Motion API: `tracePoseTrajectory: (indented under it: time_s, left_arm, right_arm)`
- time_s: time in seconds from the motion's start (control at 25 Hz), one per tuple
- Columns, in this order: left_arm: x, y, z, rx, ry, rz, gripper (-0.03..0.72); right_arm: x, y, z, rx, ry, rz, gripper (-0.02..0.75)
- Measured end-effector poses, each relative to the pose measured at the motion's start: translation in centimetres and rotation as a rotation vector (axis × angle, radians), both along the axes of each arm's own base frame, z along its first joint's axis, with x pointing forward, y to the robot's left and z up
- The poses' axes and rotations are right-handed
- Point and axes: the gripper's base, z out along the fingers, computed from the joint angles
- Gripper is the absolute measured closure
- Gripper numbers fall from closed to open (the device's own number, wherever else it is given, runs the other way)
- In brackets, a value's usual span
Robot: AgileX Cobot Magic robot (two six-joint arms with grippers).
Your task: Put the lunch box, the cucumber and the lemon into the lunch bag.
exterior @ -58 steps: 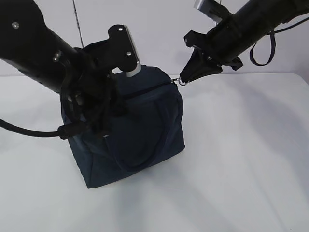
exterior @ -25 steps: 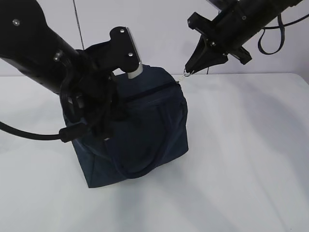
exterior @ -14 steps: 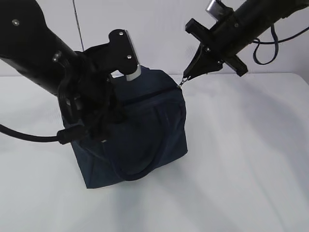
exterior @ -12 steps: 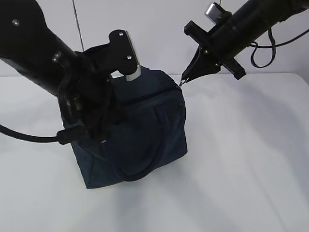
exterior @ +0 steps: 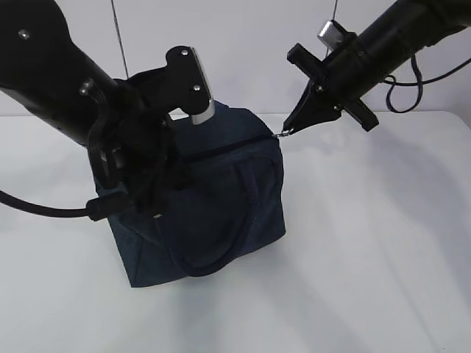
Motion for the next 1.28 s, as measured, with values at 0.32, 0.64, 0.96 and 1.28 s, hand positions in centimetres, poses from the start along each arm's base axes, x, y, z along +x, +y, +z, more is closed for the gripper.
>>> tracePoseTrajectory:
  time_s: [0.32,0.64,0.96,1.28]
  left_arm:
    - [0.0,0.0,0.0,-0.001,-0.001,0.0,0.685]
    - [0.0,0.0,0.0,-0.001,-0.001,0.0,0.685]
    - [0.0,0.0,0.0,-0.002,-0.006,0.0,0.685]
    - [0.1,0.0,0.1,0.001,-0.018,-0.002,0.685]
  right_arm:
    - [0.1,-1.3,-0.4,-0.067,-0.015,0.025,0.751]
    - [0.7,-1.4,-3.0,-0.09,0.003,0.076,0.751]
    - [1.2,-1.2,-5.3,-0.096,0.009,0.134,0.751]
    - [1.6,-0.4,-7.7,-0.068,-0.024,0.23,0.751]
